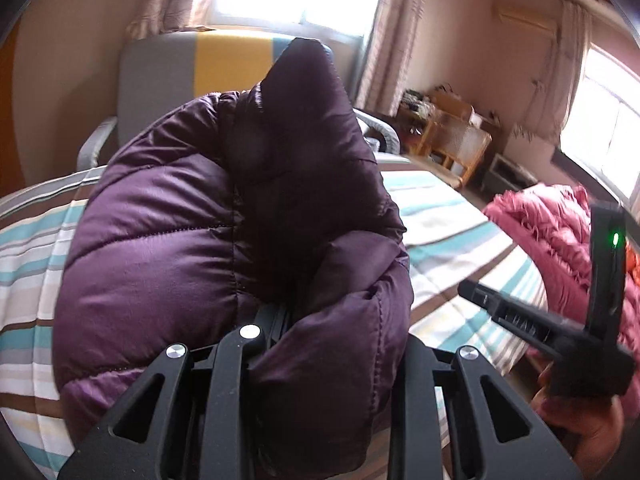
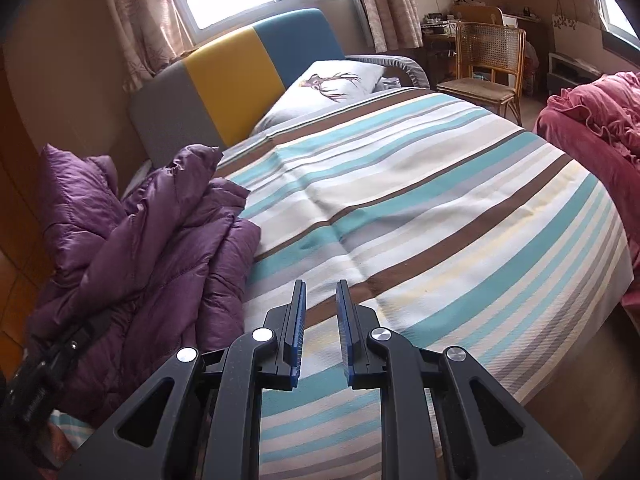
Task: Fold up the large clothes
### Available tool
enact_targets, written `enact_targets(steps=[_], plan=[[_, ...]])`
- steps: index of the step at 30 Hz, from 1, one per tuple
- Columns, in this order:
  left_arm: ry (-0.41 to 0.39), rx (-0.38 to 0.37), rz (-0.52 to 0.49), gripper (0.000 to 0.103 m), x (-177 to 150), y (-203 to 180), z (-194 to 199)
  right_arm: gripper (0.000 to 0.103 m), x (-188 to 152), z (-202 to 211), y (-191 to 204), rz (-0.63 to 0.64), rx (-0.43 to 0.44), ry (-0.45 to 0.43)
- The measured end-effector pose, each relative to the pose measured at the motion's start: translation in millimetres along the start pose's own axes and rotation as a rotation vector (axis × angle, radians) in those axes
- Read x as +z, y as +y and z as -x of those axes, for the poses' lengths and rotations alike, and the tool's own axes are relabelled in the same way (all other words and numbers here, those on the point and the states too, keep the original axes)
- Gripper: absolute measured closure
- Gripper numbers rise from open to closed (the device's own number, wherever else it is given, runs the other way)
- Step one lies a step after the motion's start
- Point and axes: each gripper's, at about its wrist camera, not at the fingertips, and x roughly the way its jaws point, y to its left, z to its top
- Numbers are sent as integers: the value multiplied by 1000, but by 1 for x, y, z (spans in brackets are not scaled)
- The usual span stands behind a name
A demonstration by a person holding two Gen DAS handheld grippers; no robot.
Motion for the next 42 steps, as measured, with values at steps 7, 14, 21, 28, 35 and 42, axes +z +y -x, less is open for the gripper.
enact_targets(steps=[7,14,21,28,35,42], plan=[[-11,-35,-3,69,4,1,7,87,-1,-4,3,23,-29,9],[-154,-168,-7,15,13,5,78,87,-2,-2,12,45,-12,6],[-280,13,206,16,8,96,110,87,-2,3,19,60,6,-2],[-95,33,366,74,-2,166,53,87,0,7,28,82,21,-13],[-84,36,161,75,-4,103,38,87,8,17,35,76,45,-38],[-65,77,134,75,1,94,30,87,35,44,79,143,143,-129]])
